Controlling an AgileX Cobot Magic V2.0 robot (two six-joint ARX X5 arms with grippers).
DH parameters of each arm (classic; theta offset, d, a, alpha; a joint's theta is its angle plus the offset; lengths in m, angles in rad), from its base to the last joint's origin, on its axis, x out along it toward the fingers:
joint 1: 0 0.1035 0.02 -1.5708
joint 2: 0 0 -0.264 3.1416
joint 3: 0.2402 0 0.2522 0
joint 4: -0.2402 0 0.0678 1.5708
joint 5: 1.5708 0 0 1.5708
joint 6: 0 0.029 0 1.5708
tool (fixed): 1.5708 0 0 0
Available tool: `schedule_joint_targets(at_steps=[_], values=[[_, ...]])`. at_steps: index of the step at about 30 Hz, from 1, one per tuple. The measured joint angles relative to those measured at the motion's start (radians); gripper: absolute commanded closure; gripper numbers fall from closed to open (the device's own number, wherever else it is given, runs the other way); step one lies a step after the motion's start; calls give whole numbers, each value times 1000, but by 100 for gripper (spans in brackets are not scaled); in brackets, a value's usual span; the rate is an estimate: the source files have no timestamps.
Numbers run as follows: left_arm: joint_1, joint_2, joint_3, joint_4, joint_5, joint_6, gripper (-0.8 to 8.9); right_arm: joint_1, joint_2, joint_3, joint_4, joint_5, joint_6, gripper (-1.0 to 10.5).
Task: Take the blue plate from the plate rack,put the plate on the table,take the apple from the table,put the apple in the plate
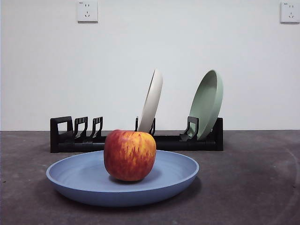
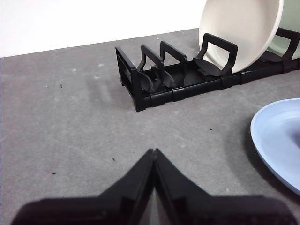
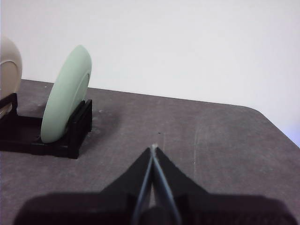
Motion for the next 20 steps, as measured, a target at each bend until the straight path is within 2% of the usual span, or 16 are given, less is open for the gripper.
schedule_joint_targets(at_steps=[7, 15, 20], values=[[0, 4, 0, 0, 0, 0, 817, 0, 0, -58, 2, 35, 6, 946], [0, 4, 0, 0, 0, 0, 817, 0, 0, -99, -48, 42, 67, 946], [0, 4, 0, 0, 0, 0, 817, 23, 0, -99, -84, 107, 103, 946]])
